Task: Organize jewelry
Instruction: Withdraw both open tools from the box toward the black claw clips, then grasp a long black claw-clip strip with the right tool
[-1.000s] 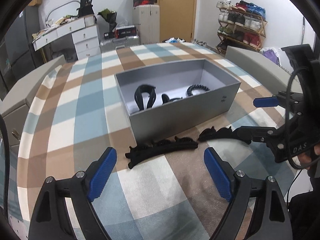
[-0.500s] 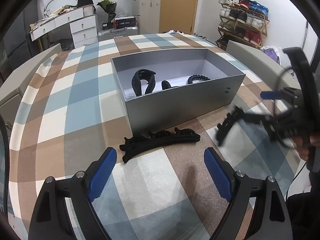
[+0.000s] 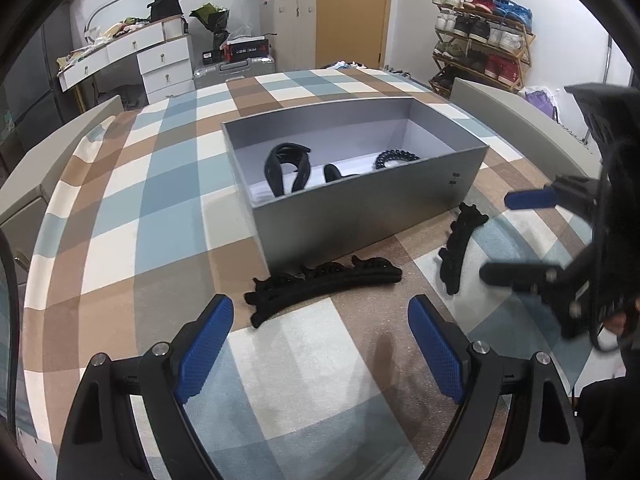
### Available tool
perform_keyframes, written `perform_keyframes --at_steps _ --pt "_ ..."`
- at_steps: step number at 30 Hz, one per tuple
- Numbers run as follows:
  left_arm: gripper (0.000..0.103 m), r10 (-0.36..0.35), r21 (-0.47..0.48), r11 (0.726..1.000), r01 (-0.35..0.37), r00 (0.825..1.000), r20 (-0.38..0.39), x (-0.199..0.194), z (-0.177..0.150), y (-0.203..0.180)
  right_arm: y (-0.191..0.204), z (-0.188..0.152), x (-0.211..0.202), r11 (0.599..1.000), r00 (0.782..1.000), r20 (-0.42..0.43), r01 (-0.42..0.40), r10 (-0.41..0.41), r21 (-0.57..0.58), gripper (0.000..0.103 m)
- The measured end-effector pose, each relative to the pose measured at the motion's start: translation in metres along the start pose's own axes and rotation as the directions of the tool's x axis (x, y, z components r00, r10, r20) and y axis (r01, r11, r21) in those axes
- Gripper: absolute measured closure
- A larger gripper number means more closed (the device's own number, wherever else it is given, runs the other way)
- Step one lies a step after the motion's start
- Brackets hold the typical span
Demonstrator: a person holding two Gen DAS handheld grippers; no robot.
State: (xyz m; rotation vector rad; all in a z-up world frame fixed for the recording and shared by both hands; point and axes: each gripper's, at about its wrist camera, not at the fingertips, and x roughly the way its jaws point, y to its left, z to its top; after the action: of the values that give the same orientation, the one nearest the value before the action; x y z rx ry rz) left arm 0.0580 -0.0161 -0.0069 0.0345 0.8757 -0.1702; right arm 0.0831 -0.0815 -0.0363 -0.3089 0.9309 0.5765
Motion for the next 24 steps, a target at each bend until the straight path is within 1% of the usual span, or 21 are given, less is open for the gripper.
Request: perform_keyframes --at_steps 3,7,8,10,13,16,18,19,20,22,24 --pt "0.017 -0.004 -0.014 1.0 0.004 1.0 0.005 -0.002 0.001 0.005 0.009 0.0 0.007 1.0 1.0 -0.011 -0.011 0.01 -0.017 0.0" --pt "0.017 0.002 -0.019 1.0 -0.002 1.0 0.004 -0.001 0.001 0.007 0.012 0.0 0.017 1.0 1.0 -0.029 0.006 -0.007 -0.021 0.0" --pt "0.017 0.005 -0.018 1.0 -0.005 1.0 0.002 -0.001 0.001 0.007 0.015 0.0 0.018 0.999 0.999 -0.025 0.021 -0.021 -0.029 0.0" --pt "0.017 0.017 -0.015 1.0 -0.017 1.0 0.0 0.001 0.001 0.007 0.016 0.001 0.019 0.999 0.999 -0.023 0.024 -0.024 -0.032 0.0" --pt "0.017 0.018 -0.02 1.0 -0.019 1.0 -0.006 0.002 0.0 0.009 0.015 0.002 0.02 0.999 0.999 -0.015 0.042 -0.042 -0.028 0.0" --pt "0.017 0.016 -0.026 1.0 -0.016 1.0 -0.01 0.002 0.0 0.011 0.015 0.002 0.02 0.999 0.999 -0.008 0.044 -0.044 -0.028 0.0" --pt "0.017 0.017 -0.025 1.0 -0.017 1.0 -0.01 0.002 0.0 0.011 0.015 0.001 0.019 0.998 0.999 0.0 0.047 -0.047 -0.033 0.001" --pt "0.017 0.015 -0.026 1.0 -0.016 1.0 -0.011 0.002 0.0 0.011 0.016 0.001 0.018 0.998 0.999 0.008 0.045 -0.044 -0.039 0.007" --pt "0.017 0.013 -0.027 1.0 -0.013 1.0 -0.013 0.002 0.0 0.011 0.016 0.001 0.016 0.998 0.999 0.016 0.038 -0.038 -0.043 0.008" --pt "0.017 0.011 -0.025 1.0 -0.011 1.0 -0.013 0.002 0.0 0.011 0.016 0.002 0.012 0.998 0.999 0.025 0.039 -0.038 -0.053 0.009" --pt "0.017 0.009 -0.019 1.0 -0.009 1.0 -0.012 0.001 -0.001 0.009 0.015 0.003 0.005 0.998 0.999 0.048 0.02 -0.018 -0.055 0.009"
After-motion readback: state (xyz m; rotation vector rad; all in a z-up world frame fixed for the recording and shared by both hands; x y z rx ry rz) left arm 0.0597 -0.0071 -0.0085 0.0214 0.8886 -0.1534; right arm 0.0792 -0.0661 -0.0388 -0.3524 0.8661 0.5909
